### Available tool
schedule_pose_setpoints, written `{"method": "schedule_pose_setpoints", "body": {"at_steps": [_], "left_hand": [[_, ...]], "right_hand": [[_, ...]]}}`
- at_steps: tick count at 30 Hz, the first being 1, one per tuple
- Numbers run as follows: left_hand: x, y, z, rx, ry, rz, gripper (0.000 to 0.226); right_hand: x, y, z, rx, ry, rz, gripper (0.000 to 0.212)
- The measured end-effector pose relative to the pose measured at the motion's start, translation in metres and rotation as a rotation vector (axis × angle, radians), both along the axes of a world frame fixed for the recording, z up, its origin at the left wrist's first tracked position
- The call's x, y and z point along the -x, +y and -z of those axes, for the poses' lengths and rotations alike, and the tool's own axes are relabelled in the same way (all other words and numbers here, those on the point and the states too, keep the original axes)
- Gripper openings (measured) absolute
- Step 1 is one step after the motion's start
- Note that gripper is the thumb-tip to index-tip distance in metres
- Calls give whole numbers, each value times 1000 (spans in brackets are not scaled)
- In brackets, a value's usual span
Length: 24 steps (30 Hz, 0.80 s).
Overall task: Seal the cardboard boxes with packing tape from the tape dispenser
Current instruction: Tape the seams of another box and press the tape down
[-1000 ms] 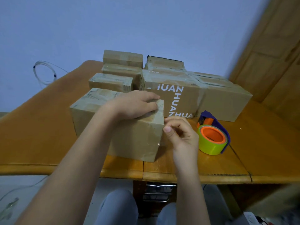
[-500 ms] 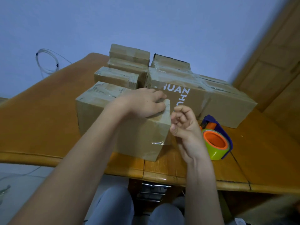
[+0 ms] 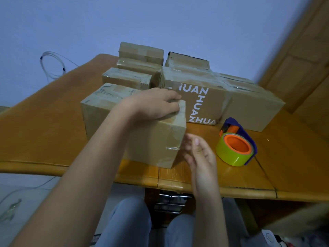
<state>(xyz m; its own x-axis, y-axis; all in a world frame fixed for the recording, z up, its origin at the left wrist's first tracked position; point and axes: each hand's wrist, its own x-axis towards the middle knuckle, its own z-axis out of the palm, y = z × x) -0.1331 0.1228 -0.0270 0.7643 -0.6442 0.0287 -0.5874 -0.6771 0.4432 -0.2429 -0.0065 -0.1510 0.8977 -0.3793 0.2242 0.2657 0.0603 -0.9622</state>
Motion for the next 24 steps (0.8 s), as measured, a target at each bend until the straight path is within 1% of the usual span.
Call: {"method": "schedule_pose_setpoints", "body": {"at_steps": [1,4,7,9,13,15,19,24], "left_hand": [[1,0,0,0,5,-5,49],[1,0,0,29,35,-26,48],[0,-1,2,61,54,-35,47],[1,-1,3,76,66,-45,46],[1,-2,3,91,69,-51,44],[0,-2,3,88,60,-47,44],[-1,-1,4,37,30,-20,45],[0,-2,2,-22,-10,3,46]], "right_hand": [[3,5,2,-2,-3,5,49],[7,14,3,-6,-41,53,27],[4,18,3,-17,-79,107,12],[1,20,5,-57,-73,119,12],[-3,22,6,-260,-29,79,10],[-6,21,7,-306,-35,62,11],[-10,16,7,-304,-14,5,12],[-9,9,7,-242,45,-63,12]]}}
